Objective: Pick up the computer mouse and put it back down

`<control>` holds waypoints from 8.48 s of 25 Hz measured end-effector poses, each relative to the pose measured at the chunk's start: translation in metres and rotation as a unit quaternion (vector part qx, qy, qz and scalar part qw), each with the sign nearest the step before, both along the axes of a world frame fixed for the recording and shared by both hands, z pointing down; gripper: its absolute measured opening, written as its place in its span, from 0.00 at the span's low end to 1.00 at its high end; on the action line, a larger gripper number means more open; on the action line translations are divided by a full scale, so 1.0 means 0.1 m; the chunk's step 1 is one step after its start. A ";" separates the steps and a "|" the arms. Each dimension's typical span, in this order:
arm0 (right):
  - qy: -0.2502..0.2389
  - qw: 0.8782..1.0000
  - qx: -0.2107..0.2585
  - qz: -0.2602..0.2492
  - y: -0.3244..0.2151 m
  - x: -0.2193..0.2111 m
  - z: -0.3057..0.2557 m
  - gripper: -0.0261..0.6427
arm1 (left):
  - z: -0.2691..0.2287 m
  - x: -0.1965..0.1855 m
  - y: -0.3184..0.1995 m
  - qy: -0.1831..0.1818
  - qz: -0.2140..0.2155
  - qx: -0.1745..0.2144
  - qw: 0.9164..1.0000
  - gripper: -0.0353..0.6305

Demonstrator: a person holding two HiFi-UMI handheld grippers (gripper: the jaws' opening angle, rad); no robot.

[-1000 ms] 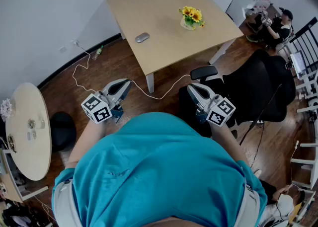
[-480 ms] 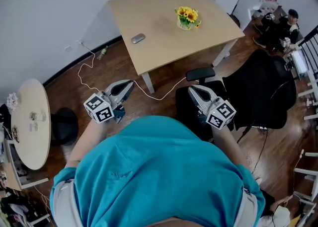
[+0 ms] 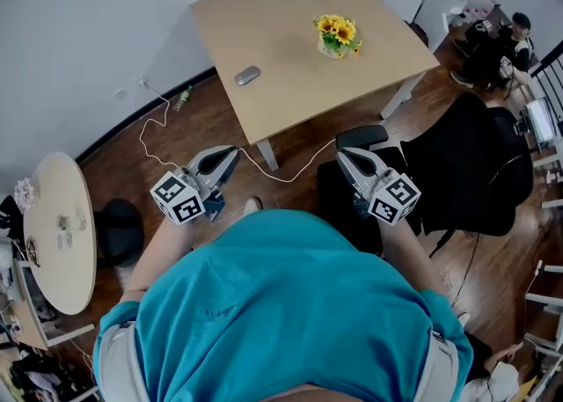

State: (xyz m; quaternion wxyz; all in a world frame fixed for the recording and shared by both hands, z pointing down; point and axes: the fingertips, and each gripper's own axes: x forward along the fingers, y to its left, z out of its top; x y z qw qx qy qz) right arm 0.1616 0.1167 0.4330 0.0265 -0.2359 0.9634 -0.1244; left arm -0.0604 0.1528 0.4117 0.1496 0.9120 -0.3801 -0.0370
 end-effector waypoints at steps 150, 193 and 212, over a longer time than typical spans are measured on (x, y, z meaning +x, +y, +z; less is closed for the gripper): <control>0.055 0.995 -0.034 0.069 -3.32 -0.86 0.20 0.04 | 0.51 -0.64 -4.06 -0.146 0.078 -0.109 0.980 0.50; 0.052 0.997 -0.014 0.053 -3.31 -0.98 0.00 0.04 | 0.18 -0.73 -3.71 -0.050 0.109 -0.053 0.991 0.50; 0.055 0.997 -0.036 0.051 -3.30 -0.93 0.24 0.04 | 1.61 -0.75 -4.04 -0.229 0.089 -0.193 0.950 0.50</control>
